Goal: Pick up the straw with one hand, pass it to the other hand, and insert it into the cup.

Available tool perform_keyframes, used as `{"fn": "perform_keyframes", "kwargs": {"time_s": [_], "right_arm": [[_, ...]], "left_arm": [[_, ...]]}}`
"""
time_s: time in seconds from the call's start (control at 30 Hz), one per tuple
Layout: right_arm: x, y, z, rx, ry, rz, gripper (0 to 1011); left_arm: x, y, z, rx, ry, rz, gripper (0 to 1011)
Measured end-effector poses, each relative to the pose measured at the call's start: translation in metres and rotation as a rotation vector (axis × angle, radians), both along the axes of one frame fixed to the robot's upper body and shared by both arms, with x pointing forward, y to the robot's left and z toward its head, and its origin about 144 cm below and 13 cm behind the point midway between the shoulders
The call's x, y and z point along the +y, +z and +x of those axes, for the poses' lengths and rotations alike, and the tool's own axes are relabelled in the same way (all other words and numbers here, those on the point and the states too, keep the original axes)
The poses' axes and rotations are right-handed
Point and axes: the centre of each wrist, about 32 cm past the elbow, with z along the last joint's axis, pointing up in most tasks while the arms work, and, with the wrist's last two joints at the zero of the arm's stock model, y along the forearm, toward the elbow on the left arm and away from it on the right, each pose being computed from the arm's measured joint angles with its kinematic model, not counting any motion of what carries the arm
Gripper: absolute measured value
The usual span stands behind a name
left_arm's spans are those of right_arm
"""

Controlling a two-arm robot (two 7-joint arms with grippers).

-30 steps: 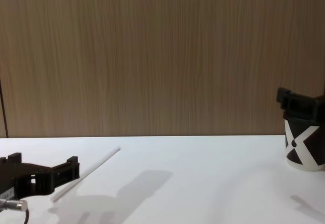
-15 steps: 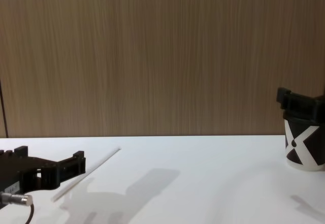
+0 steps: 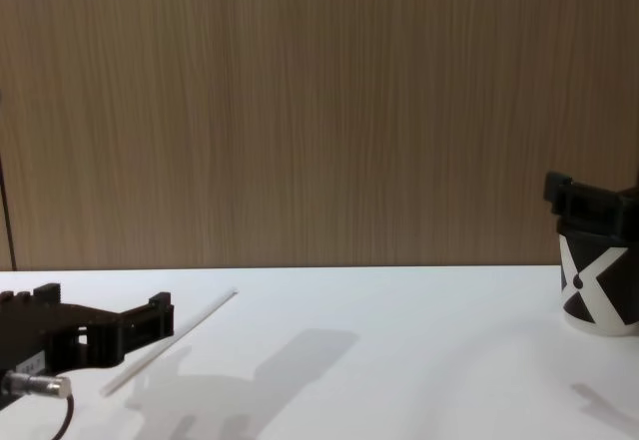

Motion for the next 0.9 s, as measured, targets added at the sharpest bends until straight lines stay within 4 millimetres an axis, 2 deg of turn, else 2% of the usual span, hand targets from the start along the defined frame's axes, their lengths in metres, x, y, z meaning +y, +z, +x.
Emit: {"fn": "perform_keyframes", "kwargs": {"time_s": [0.53,0.9], "right_arm": [[0.0,0.0,0.0,0.0,0.0,0.0,1001],[0.0,0.0,0.0,0.0,0.0,0.0,1001]], "left_arm": [[-0.009,0.003,0.013,0.055,0.074,-0.046,1003],[-0.01,0.008,0.029,0.078,0.104,0.003,1003]]}}
